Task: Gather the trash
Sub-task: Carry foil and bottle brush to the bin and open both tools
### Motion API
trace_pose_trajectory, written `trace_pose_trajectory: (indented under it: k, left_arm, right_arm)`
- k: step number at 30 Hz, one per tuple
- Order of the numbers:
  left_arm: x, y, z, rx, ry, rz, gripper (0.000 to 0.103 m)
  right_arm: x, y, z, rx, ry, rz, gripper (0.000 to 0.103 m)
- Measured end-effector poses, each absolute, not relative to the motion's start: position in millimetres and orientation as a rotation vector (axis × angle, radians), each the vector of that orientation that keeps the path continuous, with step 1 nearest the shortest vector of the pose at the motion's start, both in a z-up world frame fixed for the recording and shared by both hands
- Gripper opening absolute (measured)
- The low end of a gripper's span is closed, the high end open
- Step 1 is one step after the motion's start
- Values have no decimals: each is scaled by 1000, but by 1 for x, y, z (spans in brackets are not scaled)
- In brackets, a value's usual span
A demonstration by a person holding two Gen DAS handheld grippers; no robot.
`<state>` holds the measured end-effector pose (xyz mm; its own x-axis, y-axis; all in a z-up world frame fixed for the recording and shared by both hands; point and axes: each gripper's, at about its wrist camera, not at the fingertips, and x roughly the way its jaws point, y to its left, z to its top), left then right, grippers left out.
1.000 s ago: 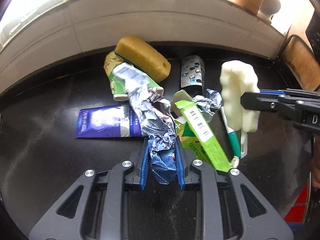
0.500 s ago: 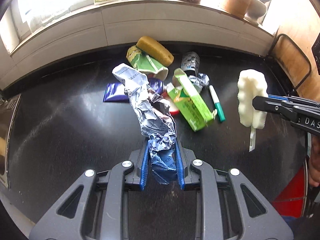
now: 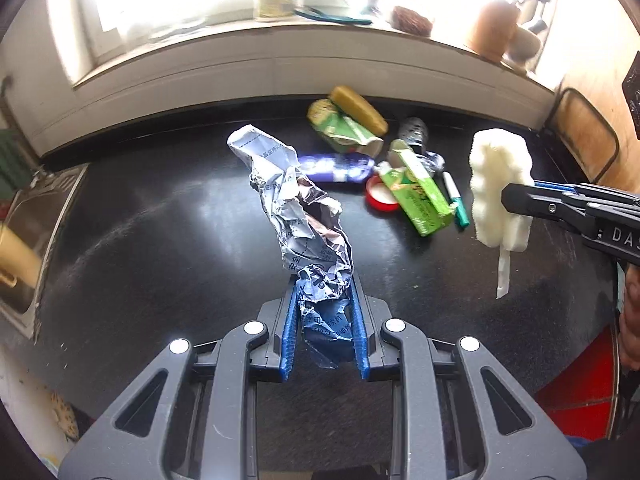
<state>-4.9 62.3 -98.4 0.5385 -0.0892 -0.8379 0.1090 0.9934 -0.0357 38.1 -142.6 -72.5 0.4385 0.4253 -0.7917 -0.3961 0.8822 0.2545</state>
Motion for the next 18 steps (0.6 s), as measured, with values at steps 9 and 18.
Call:
trace_pose_trajectory:
  k: [9, 18]
  left_arm:
    - [-94, 168, -93, -59, 980, 162, 23]
    - [-220, 269, -143, -253, 1081, 447, 23]
  right_arm:
    - [-4, 26, -81, -149, 1032, 865, 18]
    - [-103, 182, -121, -366, 1119, 1196, 18]
